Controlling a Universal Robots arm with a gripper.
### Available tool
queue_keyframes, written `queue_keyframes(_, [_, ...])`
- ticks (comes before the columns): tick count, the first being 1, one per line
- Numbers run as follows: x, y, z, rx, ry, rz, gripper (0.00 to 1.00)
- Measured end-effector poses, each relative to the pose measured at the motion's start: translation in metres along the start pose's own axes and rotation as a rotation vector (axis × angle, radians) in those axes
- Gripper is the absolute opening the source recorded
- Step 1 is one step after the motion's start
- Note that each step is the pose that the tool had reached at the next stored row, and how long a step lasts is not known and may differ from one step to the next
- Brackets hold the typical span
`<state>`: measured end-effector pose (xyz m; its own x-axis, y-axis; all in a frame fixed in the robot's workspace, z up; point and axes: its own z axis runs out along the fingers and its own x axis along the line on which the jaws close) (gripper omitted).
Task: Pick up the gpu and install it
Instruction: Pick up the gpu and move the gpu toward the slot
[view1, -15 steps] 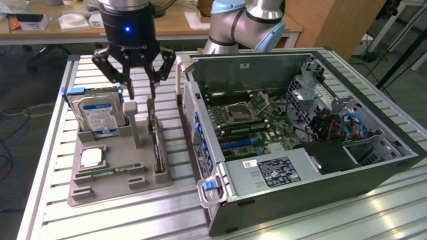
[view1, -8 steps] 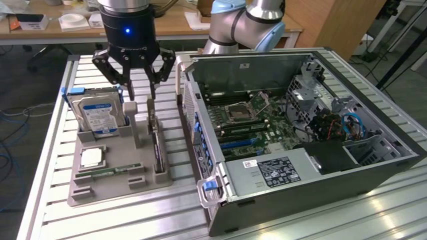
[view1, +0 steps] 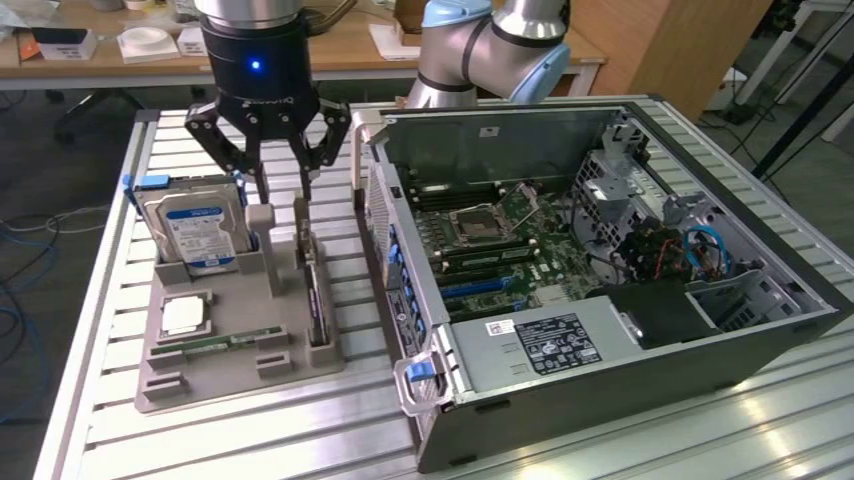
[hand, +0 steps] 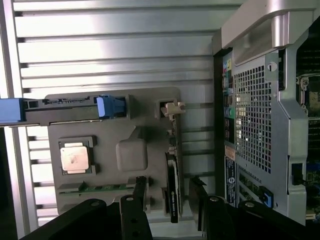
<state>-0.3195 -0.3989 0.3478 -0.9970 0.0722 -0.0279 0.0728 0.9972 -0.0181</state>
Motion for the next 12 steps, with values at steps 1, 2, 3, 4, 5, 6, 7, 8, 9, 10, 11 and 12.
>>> queue_keyframes(1, [0.0,0.0,0.0004,0.0007,0.0,0.0,0.47])
queue_keyframes(2, [0.0001,0.0,0.0008,0.0015,-0.0001,0.0,0.47])
queue_keyframes(3, [0.0001,0.0,0.0011,0.0023,-0.0001,0.0,0.47])
queue_keyframes(4, [0.0001,0.0,0.0015,0.0032,-0.0002,0.0,0.47])
queue_keyframes(5, [0.0002,0.0,0.0019,0.004,-0.0003,0.0,0.47])
queue_keyframes(6, [0.0002,0.0,0.0023,0.0048,-0.0003,0.0,0.47])
queue_keyframes(7, [0.0002,0.0,0.0027,0.0057,-0.0004,0.0,0.47])
queue_keyframes(8, [0.0002,0.0001,0.003,0.0064,-0.0005,0.0,0.47])
queue_keyframes(9, [0.0002,0.0001,0.0034,0.0072,-0.0005,0.0,0.47])
queue_keyframes(10, [0.0003,0.0001,0.0037,0.008,-0.0005,0.0,0.47])
queue_keyframes(11, [0.0003,0.0001,0.004,0.0087,-0.0006,0.0,0.47])
queue_keyframes(12, [0.0003,0.0001,0.0044,0.0093,-0.0006,0.0,0.47])
